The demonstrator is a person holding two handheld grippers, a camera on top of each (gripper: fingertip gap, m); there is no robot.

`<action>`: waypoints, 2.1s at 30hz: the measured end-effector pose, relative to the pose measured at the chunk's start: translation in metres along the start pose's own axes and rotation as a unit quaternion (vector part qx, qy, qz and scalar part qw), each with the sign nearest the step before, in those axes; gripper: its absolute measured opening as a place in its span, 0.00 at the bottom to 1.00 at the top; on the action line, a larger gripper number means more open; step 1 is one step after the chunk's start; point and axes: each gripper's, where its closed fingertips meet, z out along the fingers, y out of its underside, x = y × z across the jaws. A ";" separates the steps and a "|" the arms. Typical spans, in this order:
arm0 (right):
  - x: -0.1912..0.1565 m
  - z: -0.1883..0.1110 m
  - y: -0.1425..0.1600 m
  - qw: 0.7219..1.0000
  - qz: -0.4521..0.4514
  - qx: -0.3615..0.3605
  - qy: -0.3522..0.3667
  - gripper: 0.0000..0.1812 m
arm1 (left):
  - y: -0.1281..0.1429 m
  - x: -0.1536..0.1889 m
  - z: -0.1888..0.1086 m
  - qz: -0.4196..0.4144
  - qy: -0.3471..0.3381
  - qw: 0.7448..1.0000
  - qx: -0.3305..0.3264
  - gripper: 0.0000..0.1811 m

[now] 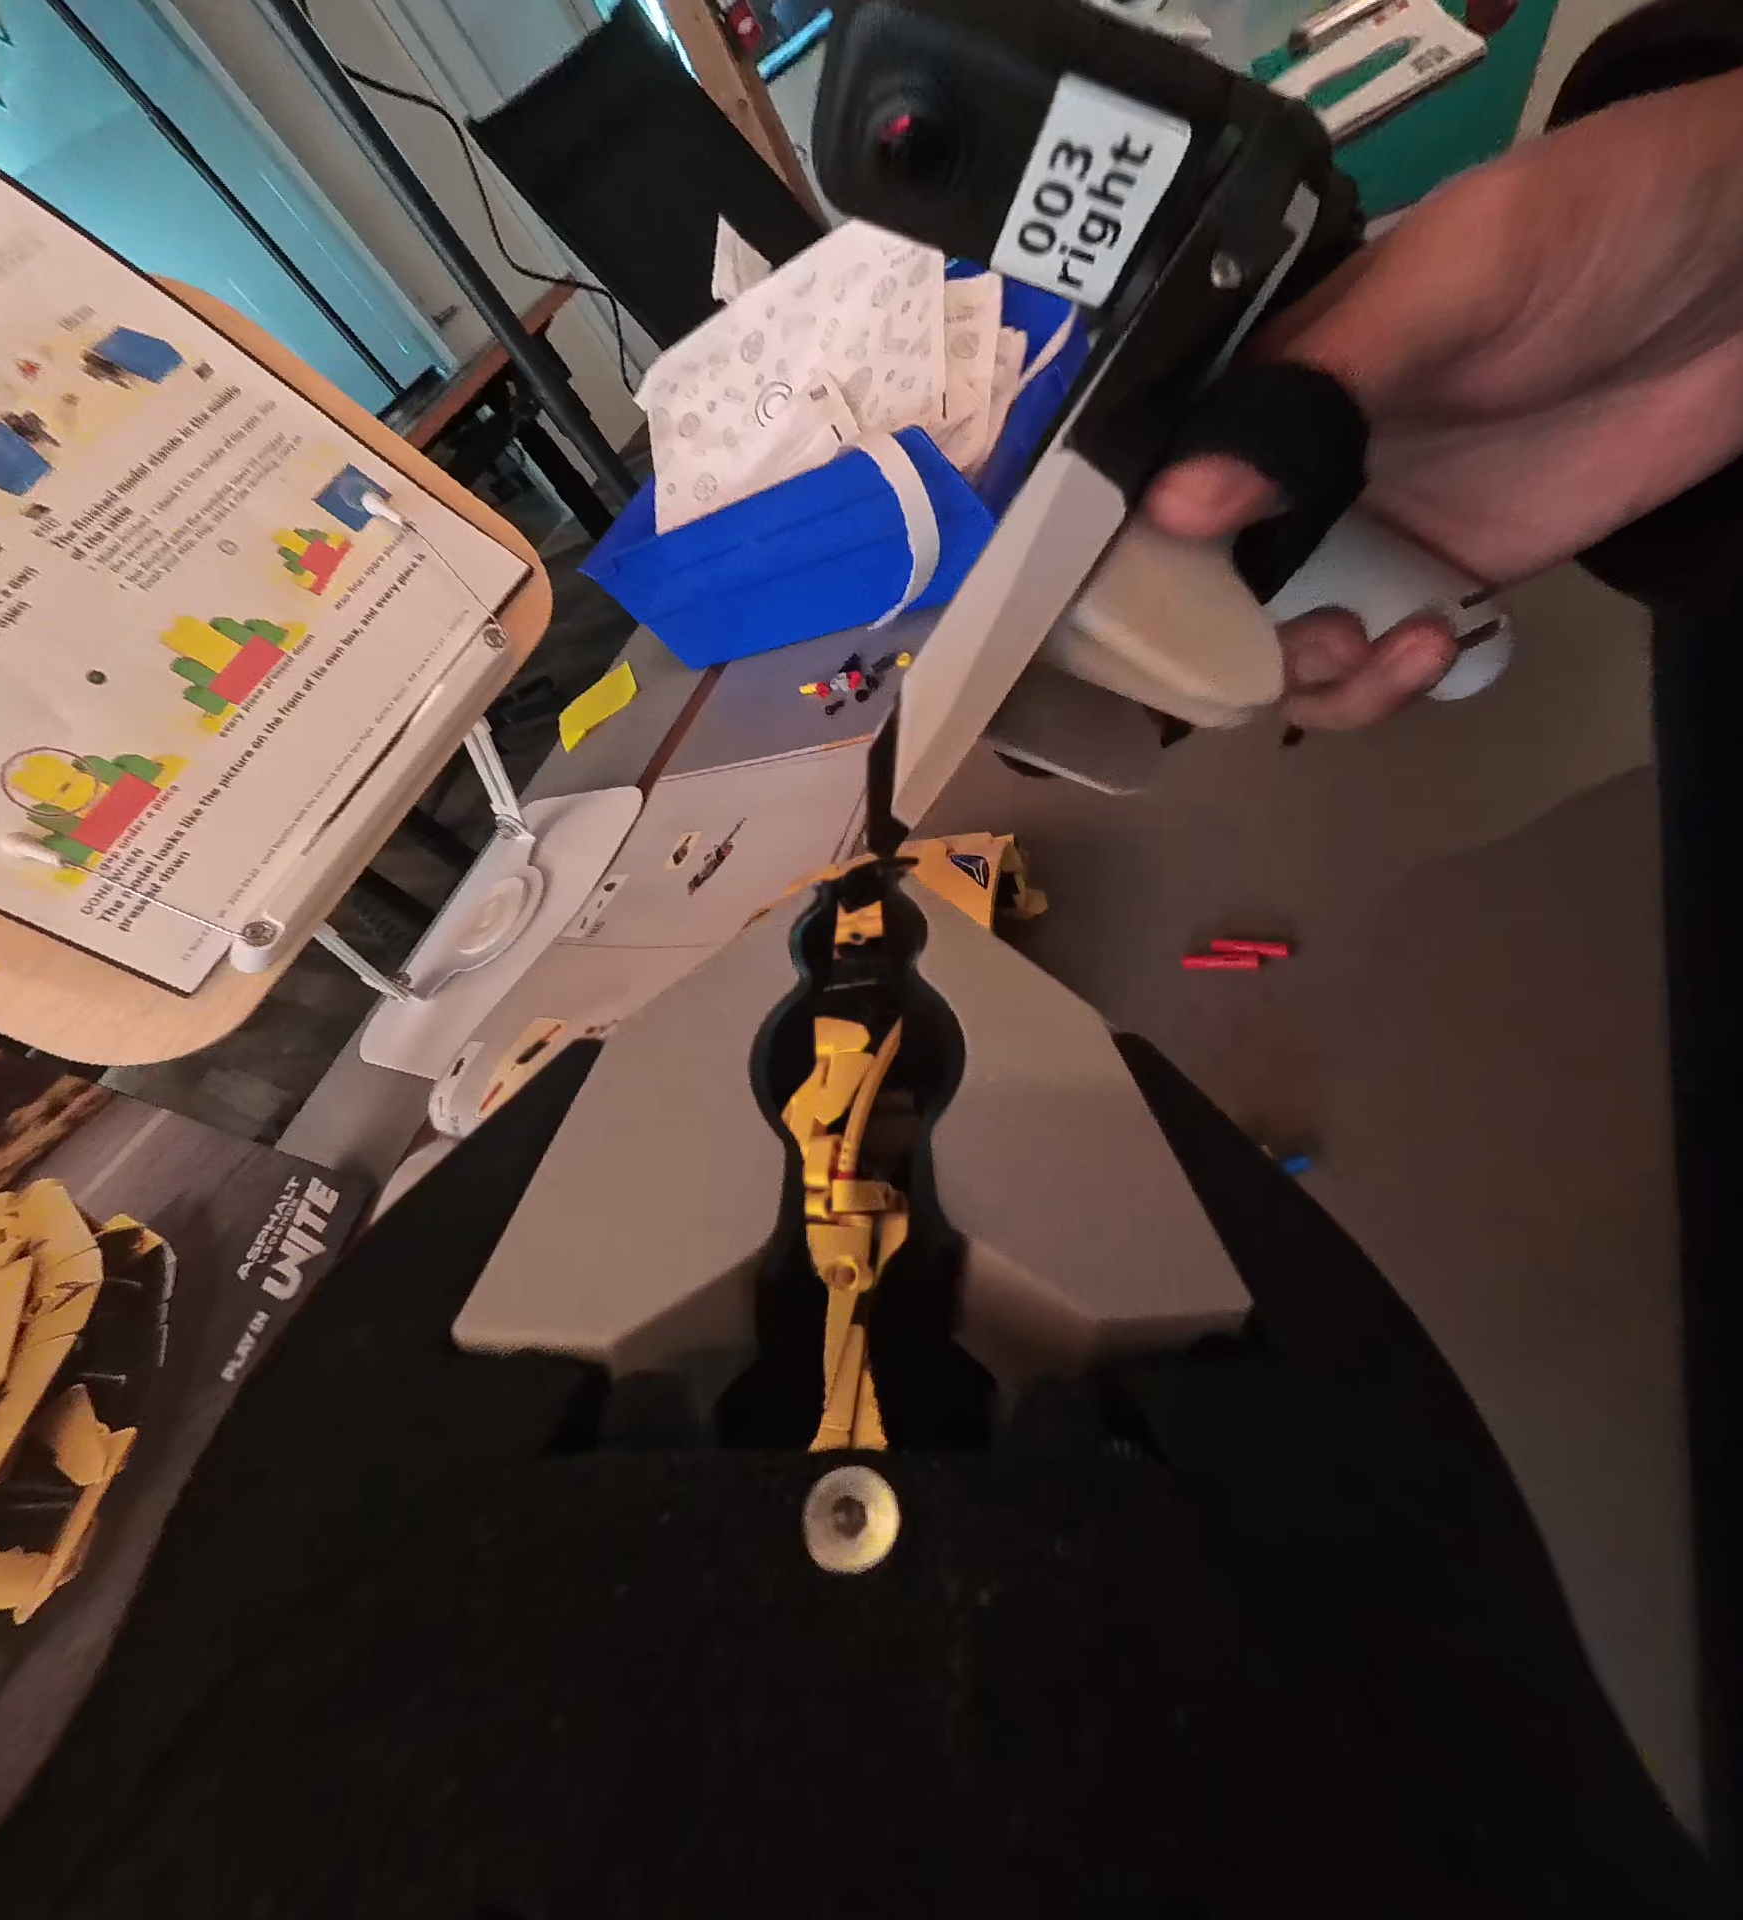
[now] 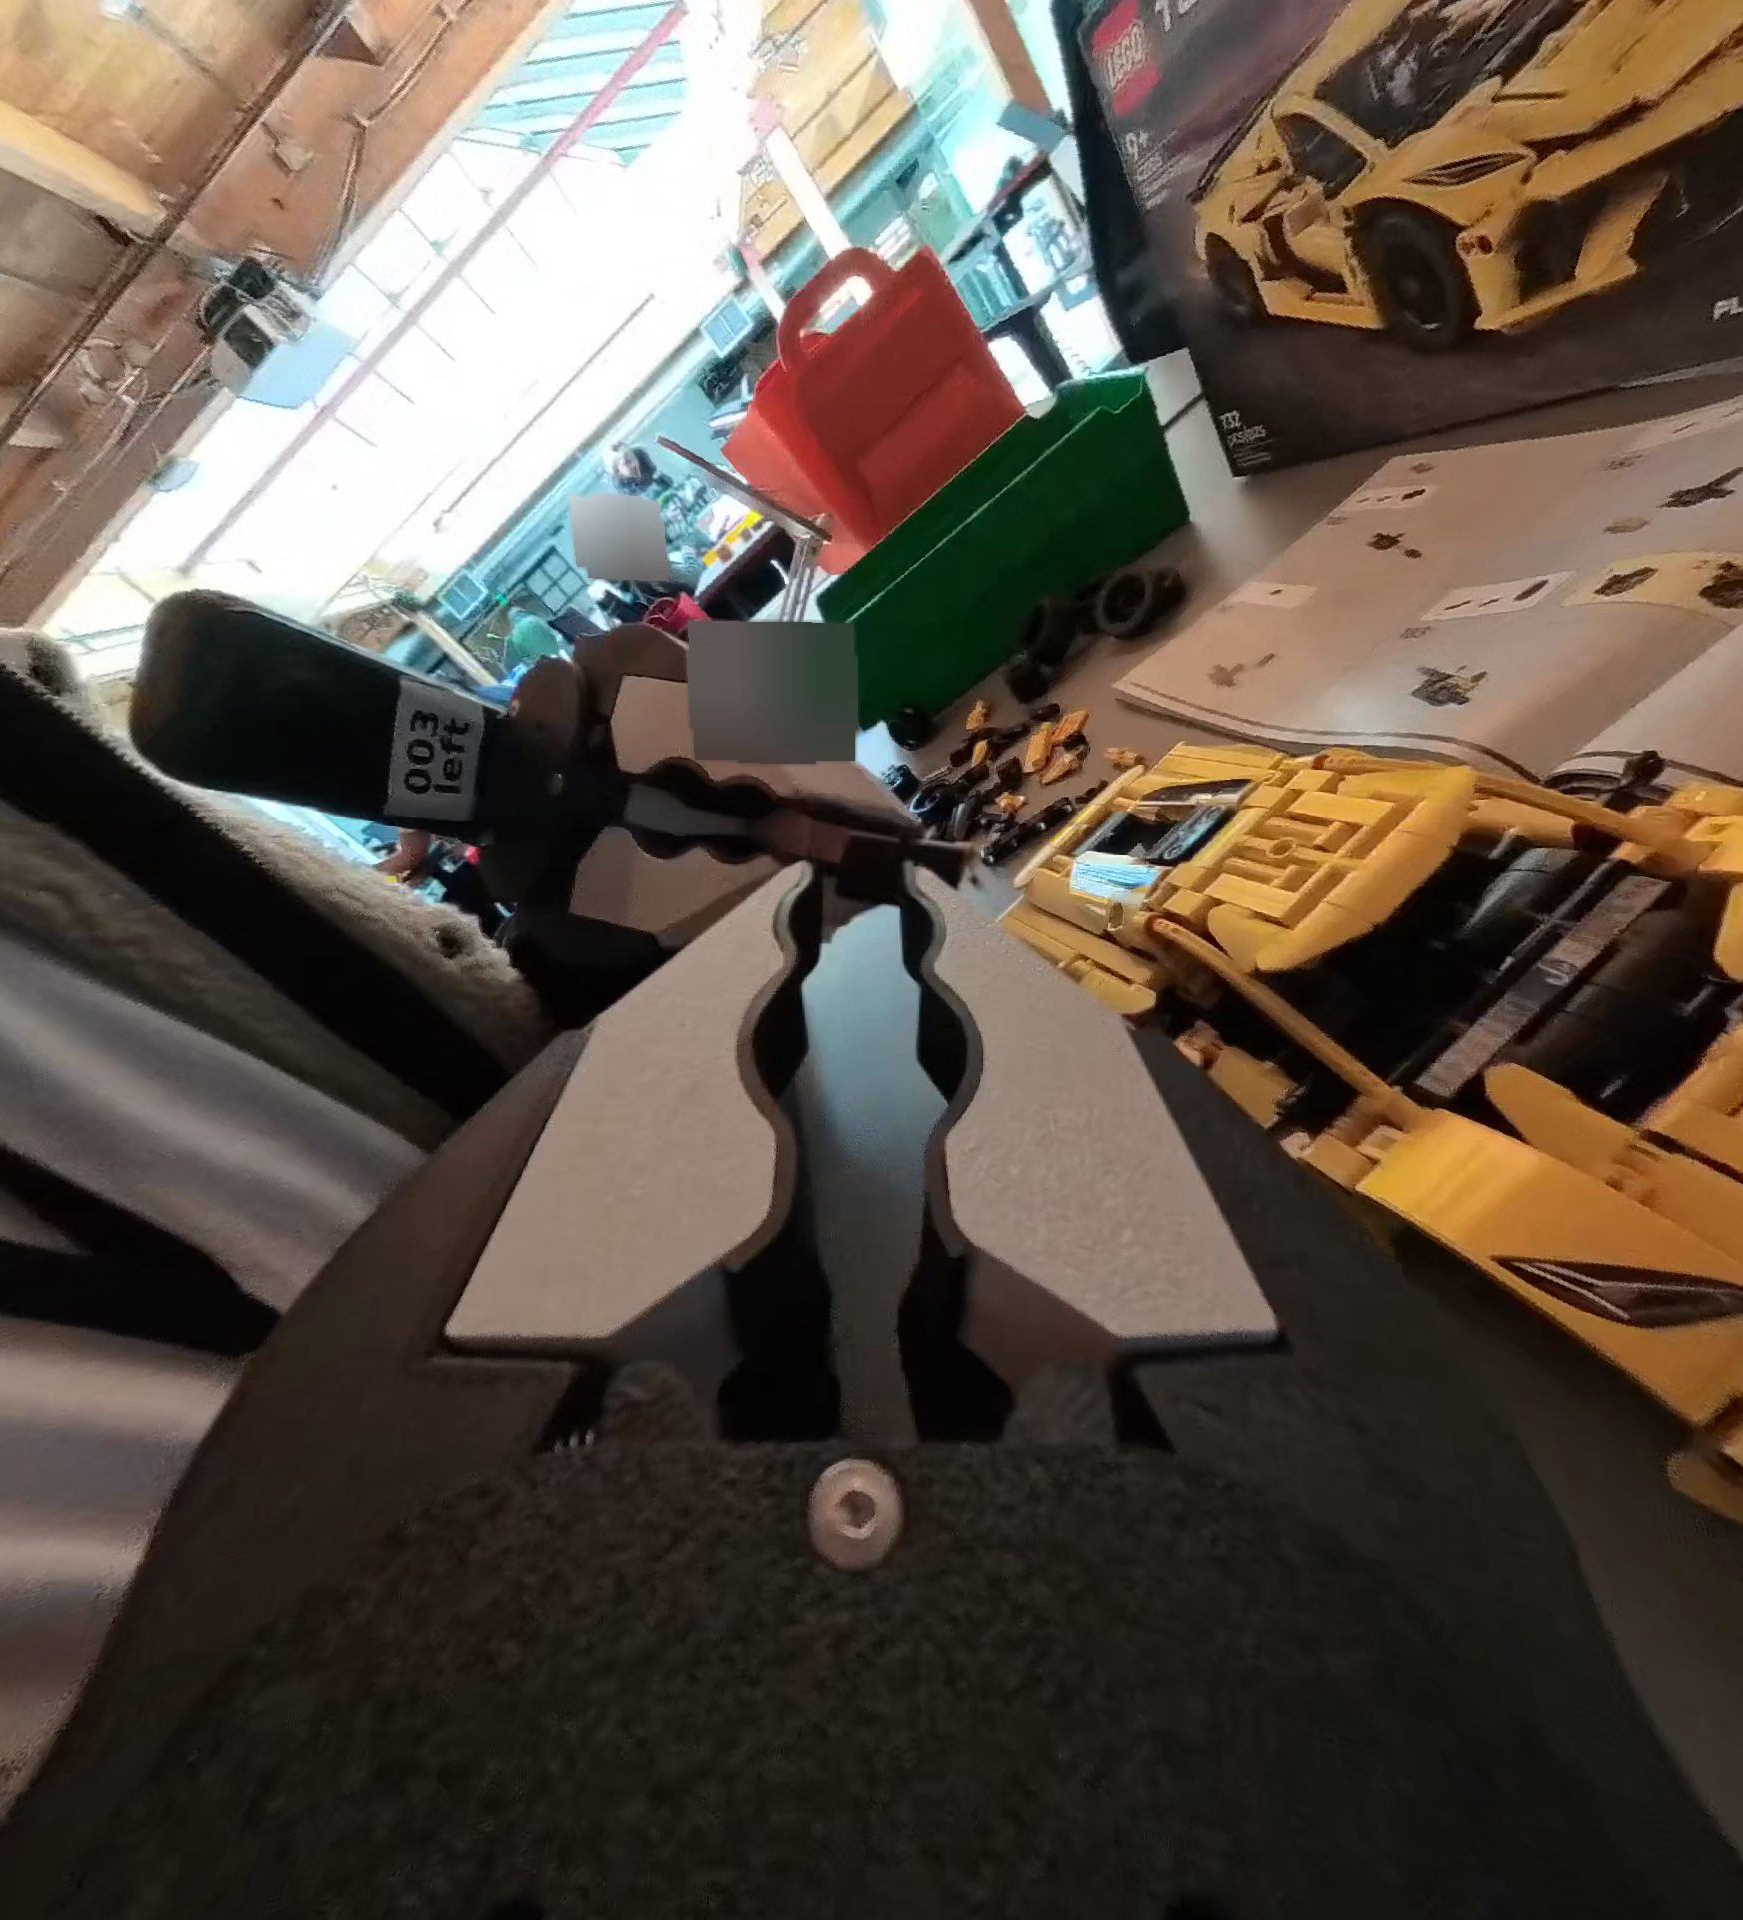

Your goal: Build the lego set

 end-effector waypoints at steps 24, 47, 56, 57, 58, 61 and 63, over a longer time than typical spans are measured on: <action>0.027 -0.008 0.014 0.969 0.237 -0.018 -0.072 0.03 | 0.024 0.020 0.006 -0.256 0.116 0.960 -0.012 0.12; 0.002 0.001 -0.009 0.991 -0.060 0.118 -0.022 0.02 | -0.011 -0.004 -0.002 -0.490 0.184 0.822 0.222 0.04; -0.004 -0.003 0.008 0.964 -0.263 -0.004 0.033 0.14 | -0.015 0.013 -0.013 -0.564 0.326 0.731 0.202 0.04; -0.006 -0.002 0.011 0.960 -0.279 -0.018 0.030 0.14 | -0.016 0.018 -0.014 -0.573 0.346 0.719 0.188 0.04; -0.009 -0.002 0.014 0.956 -0.289 -0.032 0.020 0.14 | -0.016 0.023 -0.013 -0.584 0.363 0.706 0.171 0.04; -0.018 -0.003 0.020 0.951 -0.303 -0.059 -0.007 0.12 | -0.020 0.029 -0.014 -0.589 0.377 0.699 0.149 0.04; -0.022 -0.004 0.019 0.947 -0.314 -0.058 -0.013 0.09 | -0.021 0.031 -0.014 -0.583 0.380 0.704 0.144 0.04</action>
